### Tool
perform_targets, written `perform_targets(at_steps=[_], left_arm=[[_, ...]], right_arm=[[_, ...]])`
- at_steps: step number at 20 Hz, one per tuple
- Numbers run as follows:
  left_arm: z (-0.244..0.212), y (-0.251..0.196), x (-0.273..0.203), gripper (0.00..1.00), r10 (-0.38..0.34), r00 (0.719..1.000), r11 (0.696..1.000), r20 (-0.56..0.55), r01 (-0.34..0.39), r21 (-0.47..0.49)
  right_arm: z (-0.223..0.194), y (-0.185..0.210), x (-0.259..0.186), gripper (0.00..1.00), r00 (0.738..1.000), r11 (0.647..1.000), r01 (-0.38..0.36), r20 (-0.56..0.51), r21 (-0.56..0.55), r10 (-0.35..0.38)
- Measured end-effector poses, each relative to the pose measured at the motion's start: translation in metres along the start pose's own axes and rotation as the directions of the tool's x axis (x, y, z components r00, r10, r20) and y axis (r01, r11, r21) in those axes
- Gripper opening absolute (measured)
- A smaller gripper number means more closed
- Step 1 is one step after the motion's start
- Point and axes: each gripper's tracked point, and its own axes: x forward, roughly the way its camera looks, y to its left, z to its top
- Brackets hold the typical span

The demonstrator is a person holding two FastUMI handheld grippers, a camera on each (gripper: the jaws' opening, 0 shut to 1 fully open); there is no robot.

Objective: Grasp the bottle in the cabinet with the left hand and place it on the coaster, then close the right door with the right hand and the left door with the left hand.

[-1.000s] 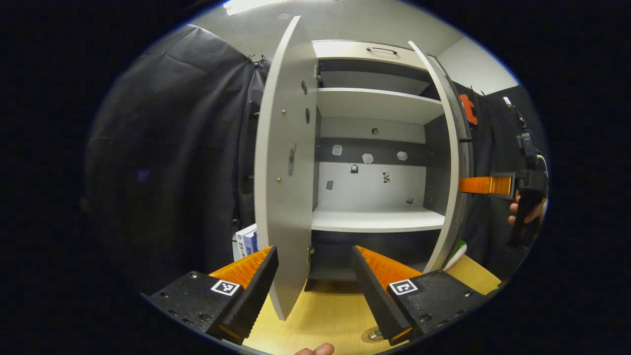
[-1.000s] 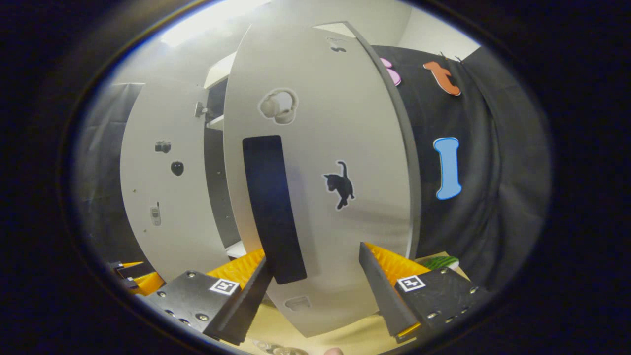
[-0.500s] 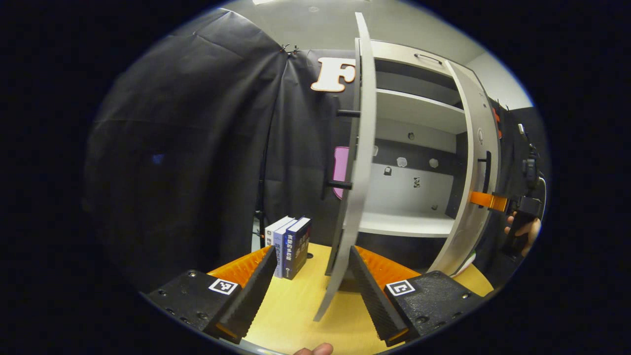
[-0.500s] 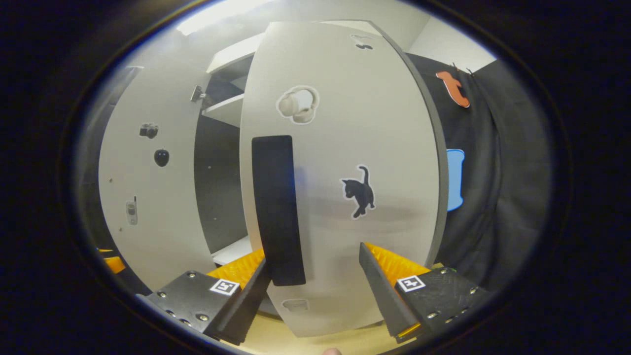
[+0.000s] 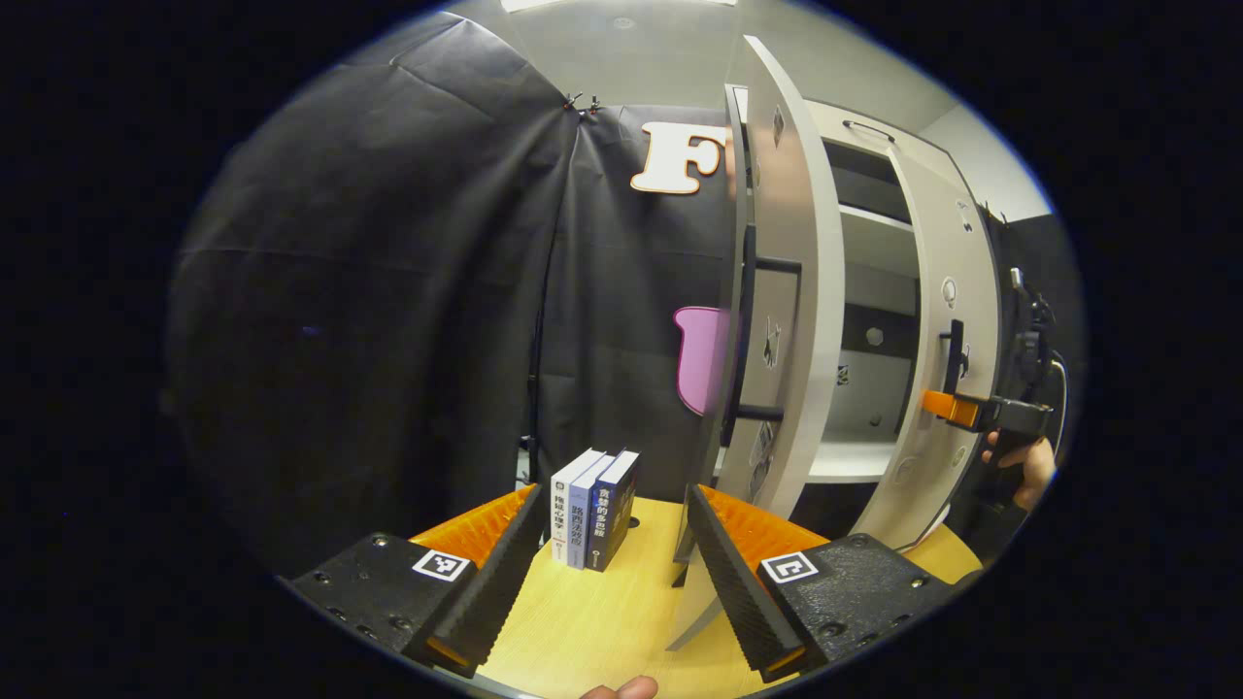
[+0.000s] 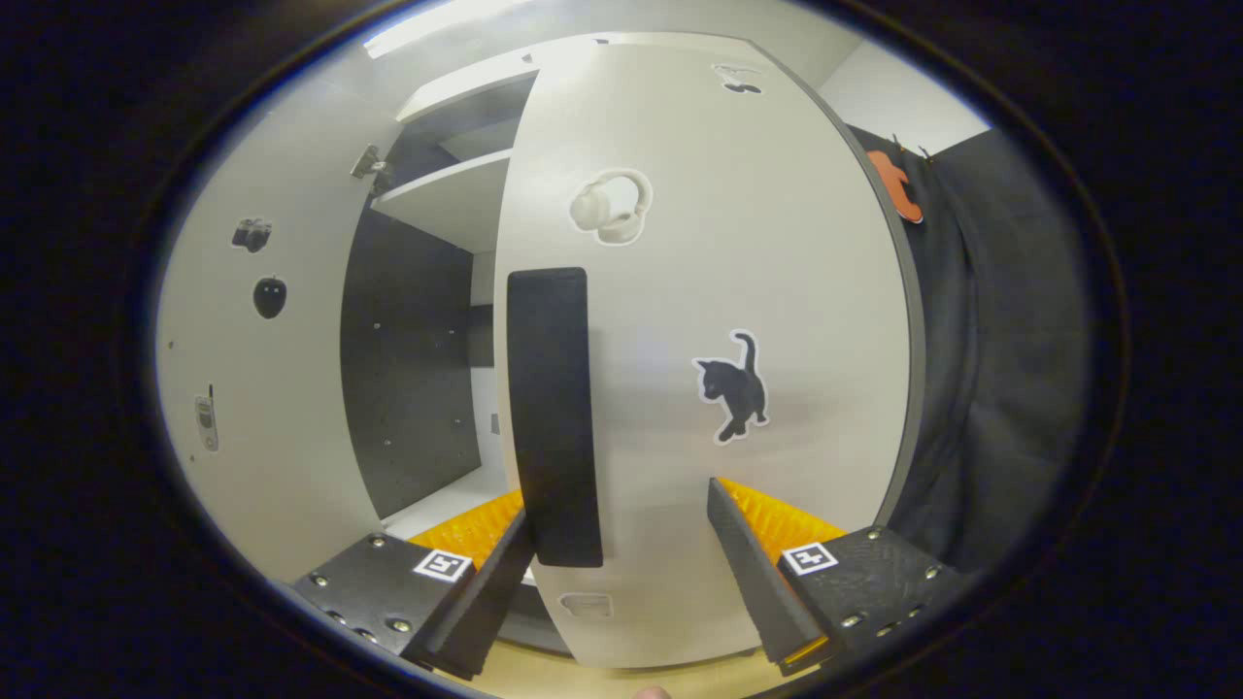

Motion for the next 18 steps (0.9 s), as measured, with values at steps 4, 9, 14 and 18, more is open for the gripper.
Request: perform_targets(at_steps=[4, 9, 14, 18], left_arm=[[0.026, -0.006, 0.015, 0.94, -0.072, 0.997, 0.997, 0.023, 0.073, -0.016], [0.042, -0.025, 0.016, 0.94, -0.157, 0.987, 0.988, 0.035, 0.157, 0.008], [0.046, -0.031, 0.017, 0.93, -0.2, 0.979, 0.979, 0.042, 0.198, 0.046], [0.043, -0.044, 0.02, 0.93, -0.257, 0.966, 0.966, 0.019, 0.256, 0.028]], right_arm=[[-0.001, 0.002, 0.005, 1.0, 0.999, 0.999, 0.04, 0.008, -0.004, -0.04], [-0.001, 0.004, 0.008, 1.0, 0.997, 0.997, 0.079, 0.007, -0.002, -0.079], [-0.002, 0.004, 0.009, 1.0, 0.994, 0.994, 0.112, 0.011, -0.001, -0.112], [-0.002, 0.002, 0.009, 1.0, 0.994, 0.994, 0.111, 0.005, -0.001, -0.111]])
